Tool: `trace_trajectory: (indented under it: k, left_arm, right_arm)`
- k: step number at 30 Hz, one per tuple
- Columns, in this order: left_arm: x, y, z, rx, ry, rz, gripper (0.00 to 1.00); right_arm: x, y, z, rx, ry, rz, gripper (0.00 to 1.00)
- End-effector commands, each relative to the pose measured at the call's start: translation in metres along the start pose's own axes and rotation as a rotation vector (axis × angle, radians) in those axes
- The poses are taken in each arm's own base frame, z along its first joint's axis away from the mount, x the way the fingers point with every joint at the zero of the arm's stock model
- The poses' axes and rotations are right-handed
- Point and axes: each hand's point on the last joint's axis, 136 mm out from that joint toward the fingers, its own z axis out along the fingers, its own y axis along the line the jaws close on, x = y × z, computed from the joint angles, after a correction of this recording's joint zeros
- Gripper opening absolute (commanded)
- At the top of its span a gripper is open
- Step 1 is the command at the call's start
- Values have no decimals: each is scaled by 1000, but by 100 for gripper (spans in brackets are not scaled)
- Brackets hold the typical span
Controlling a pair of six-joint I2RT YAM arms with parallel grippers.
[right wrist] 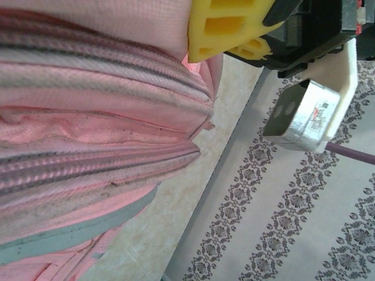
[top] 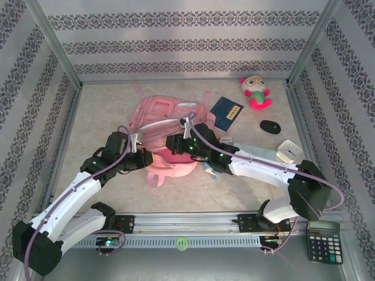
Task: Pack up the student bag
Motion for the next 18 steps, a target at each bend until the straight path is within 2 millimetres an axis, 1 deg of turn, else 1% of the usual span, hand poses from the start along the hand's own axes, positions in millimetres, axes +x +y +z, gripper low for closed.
trace_trajectory:
  k: [1, 4, 6, 7, 8, 10, 12, 14, 18]
  left_arm:
    - [-2, 8, -7, -67, 16, 19, 0]
    - [-1, 38, -24, -271, 44, 139, 0]
    - [-2, 50, -33, -357, 67, 191, 0]
    - [-6, 59, -38, -411, 55, 177, 0]
    - [-7, 60, -38, -413, 52, 177, 0]
    - [-11, 58, -34, -391, 40, 198, 0]
    - [-16, 59, -34, -404, 39, 213, 0]
    - [-20, 57, -34, -410, 48, 236, 0]
    - [-26, 46, -36, -379, 52, 306, 0]
  right_arm:
    - [-6, 26, -1, -103, -21, -47, 0]
    - [-8, 29, -10, -135, -5, -51, 0]
    - [-11, 30, -17, -166, 11, -48, 0]
    - [-13, 30, -22, -176, 9, -47, 0]
    - [-16, 30, -27, -186, 6, -45, 0]
    - [-20, 32, -37, -213, 13, -40, 0]
    - [-23, 36, -48, -248, 18, -40, 0]
    - [-29, 35, -57, -258, 13, -31, 0]
    - [-41, 21, -70, -251, -4, -4, 0]
